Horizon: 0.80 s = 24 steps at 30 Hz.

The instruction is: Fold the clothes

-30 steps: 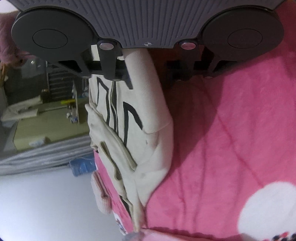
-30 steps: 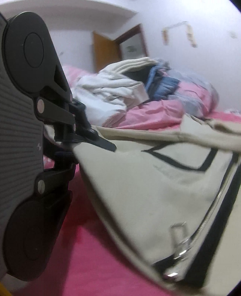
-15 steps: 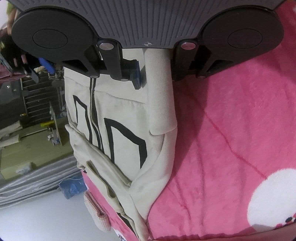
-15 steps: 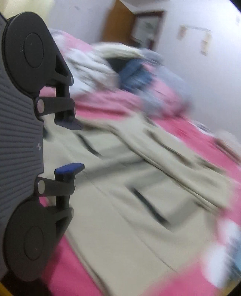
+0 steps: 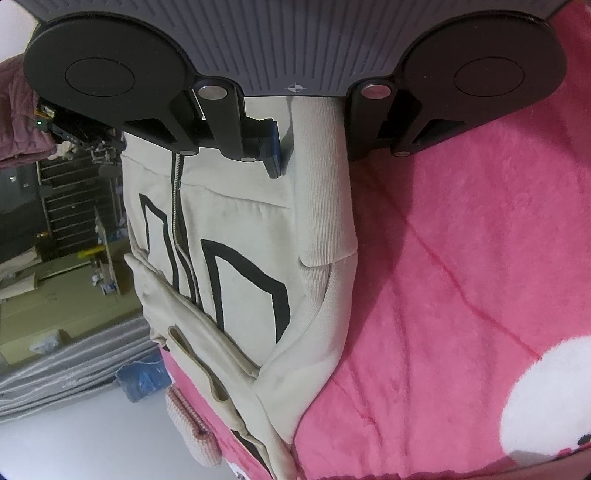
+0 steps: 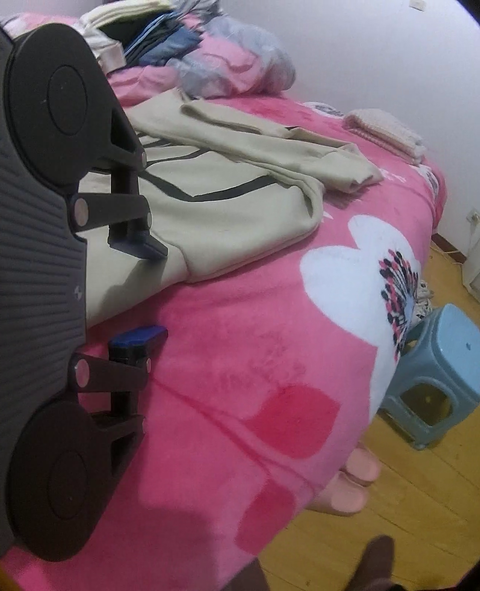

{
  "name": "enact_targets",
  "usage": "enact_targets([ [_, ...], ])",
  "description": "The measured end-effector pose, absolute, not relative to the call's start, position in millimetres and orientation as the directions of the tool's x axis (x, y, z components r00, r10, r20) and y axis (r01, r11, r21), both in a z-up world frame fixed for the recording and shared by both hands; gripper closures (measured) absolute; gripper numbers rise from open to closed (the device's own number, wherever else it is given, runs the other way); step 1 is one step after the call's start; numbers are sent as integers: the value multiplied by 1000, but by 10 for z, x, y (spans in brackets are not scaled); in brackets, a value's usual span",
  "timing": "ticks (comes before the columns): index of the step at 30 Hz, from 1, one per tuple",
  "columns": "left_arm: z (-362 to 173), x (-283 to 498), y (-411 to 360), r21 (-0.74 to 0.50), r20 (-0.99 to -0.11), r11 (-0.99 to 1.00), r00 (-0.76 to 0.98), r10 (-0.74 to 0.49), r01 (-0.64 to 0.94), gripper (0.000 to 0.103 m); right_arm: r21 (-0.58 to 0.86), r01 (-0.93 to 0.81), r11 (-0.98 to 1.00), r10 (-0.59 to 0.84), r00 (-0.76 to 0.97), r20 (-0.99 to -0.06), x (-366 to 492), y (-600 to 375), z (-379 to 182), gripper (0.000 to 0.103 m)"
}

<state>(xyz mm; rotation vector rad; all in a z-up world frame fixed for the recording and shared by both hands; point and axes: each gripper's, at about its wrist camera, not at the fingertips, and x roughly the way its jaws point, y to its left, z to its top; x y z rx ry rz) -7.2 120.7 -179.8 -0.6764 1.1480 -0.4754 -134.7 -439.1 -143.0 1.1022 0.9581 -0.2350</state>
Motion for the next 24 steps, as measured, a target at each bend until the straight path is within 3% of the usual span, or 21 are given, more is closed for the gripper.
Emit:
enact_targets([
  [5, -1829, -68, 1214, -717, -656, 697, 346, -670, -11, 89, 692, 562, 453, 394, 571, -720, -1325, -4329, -1519, 61],
  [8, -1843, -79, 1221, -728, -649, 686, 343, -679, -18, 89, 701, 560, 442, 438, 547, -713, -1327, -4273, -1573, 71],
  [9, -1849, -86, 1225, -733, -645, 680, 340, -684, -22, 89, 703, 556, 443, 445, 545, -711, -1333, -4267, -1564, 80],
  [12, -1932, -90, 1259, -786, -611, 609, 288, -738, -106, 89, 713, 536, 452, 457, 547, -701, -1333, -4237, -1528, 93],
  [16, -1843, -90, 1255, -803, -590, 585, 291, -753, -114, 98, 744, 453, 492, 436, 611, -660, -1339, -4167, -1331, 94],
  [24, -1183, 199, 1270, -900, -381, 434, 414, -827, 39, 99, 805, 282, 522, 413, 742, -528, -1177, -4108, -727, 95],
])
